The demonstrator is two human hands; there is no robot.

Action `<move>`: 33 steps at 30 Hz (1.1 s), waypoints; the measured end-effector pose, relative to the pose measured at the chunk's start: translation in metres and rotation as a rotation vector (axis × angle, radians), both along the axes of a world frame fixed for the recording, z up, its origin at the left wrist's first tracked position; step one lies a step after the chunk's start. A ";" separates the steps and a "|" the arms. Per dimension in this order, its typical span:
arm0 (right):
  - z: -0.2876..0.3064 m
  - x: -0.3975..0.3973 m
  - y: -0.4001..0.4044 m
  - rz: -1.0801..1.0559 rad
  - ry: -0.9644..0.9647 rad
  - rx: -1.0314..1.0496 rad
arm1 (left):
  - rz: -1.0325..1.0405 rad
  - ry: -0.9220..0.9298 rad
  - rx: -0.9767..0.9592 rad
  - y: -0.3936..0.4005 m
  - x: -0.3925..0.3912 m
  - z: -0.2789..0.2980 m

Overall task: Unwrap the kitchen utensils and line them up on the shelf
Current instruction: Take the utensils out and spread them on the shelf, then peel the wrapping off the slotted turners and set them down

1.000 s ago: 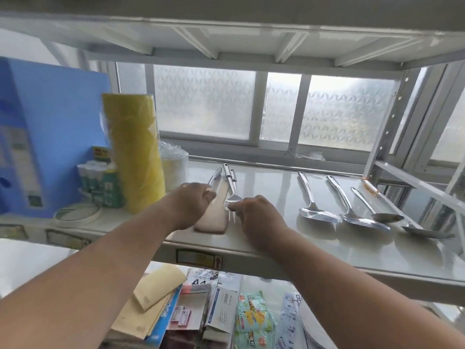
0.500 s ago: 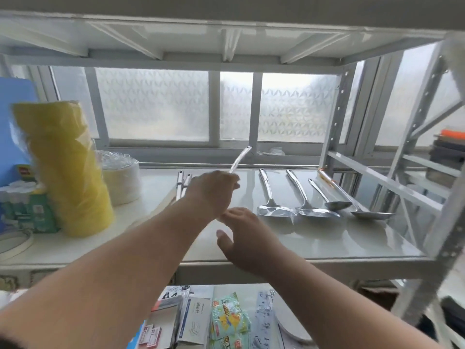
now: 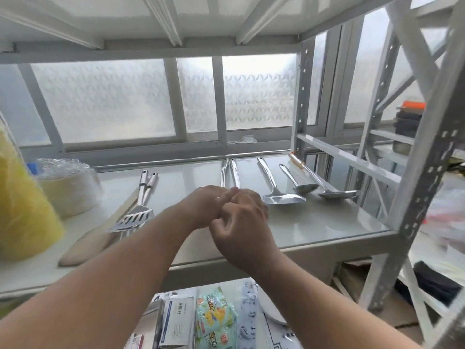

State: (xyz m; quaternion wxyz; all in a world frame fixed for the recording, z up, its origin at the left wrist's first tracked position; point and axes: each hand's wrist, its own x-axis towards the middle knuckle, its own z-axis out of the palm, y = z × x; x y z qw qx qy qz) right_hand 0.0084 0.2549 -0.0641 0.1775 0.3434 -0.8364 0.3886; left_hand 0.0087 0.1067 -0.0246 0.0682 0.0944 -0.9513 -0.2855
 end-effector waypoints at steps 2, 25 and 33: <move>0.000 -0.003 0.001 -0.016 0.001 0.010 | -0.015 0.002 0.064 -0.004 0.008 0.001; 0.014 0.045 -0.072 0.358 0.167 0.241 | 0.236 -0.156 -0.307 -0.131 0.172 0.005; 0.022 0.062 -0.155 0.475 0.037 0.343 | 0.323 0.044 -0.146 -0.146 0.182 -0.025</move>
